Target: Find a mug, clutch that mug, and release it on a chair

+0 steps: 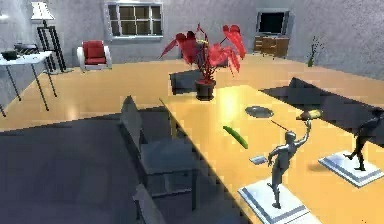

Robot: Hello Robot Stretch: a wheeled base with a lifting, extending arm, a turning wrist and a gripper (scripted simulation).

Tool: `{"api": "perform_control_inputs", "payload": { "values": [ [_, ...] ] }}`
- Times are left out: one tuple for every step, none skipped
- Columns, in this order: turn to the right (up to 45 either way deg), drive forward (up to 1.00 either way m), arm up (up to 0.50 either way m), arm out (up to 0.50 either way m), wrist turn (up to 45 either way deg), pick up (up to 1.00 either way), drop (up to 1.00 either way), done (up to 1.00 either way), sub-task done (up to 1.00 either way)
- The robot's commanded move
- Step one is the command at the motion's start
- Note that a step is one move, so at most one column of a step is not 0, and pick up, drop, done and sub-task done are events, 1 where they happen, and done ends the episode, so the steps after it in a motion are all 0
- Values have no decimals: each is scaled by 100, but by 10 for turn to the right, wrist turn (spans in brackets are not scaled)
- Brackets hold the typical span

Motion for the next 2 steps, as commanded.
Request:
{"api": "perform_control_inputs", "payload": {
  "values": [
    [-450,0,0,0,0,0,0,0,0],
    [-390,0,0,0,0,0,0,0,0]
  ]
}}
